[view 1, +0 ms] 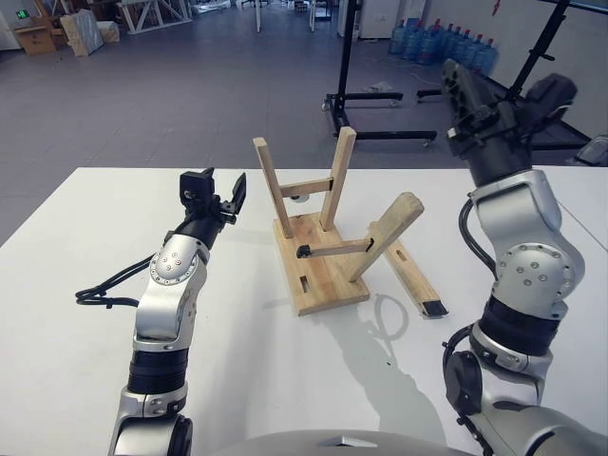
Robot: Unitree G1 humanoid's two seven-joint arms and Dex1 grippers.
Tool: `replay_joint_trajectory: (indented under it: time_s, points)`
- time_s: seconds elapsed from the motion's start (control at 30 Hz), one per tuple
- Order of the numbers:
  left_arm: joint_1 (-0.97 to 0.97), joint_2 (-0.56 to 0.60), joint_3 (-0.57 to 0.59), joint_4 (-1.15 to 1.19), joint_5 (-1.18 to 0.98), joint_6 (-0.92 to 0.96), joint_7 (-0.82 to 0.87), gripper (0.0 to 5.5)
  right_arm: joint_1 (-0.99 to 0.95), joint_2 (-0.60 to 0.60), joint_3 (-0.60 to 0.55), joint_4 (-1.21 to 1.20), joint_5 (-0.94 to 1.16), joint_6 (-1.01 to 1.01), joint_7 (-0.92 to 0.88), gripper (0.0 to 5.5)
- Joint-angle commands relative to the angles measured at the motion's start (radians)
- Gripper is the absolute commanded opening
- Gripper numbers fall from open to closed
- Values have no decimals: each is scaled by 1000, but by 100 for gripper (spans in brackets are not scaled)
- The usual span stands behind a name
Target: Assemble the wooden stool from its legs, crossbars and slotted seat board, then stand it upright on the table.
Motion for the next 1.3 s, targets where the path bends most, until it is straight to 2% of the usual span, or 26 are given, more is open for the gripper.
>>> replay_joint_trajectory:
  time_s: [0.03, 0.17, 0.37, 0.7, 0.93, 1.1, 1.3]
  points:
    - [37, -3, 13, -25, 8, 5, 20, 316, 269, -103, -16, 53, -82, 49, 91, 272]
    - [54, 3, 37, -36, 12, 7, 43, 316, 574, -213, 36, 155, -187, 23, 357, 272]
    - [56, 3, 25, -43, 8, 22, 37, 316, 711, -257, 168, 199, -339, 6, 473, 272]
    - [68, 9, 6, -48, 11, 31, 28, 316, 712, -248, 290, 220, -507, -20, 482, 272]
    - [70, 5, -3, -41, 15, 25, 29, 316, 680, -235, 307, 266, -578, -9, 464, 272]
    - [73, 5, -8, -40, 18, 24, 26, 316, 665, -224, 307, 269, -600, -18, 464, 202]
    - [45, 19, 3, -36, 17, 21, 17, 316, 647, -184, 289, 273, -634, -82, 426, 202]
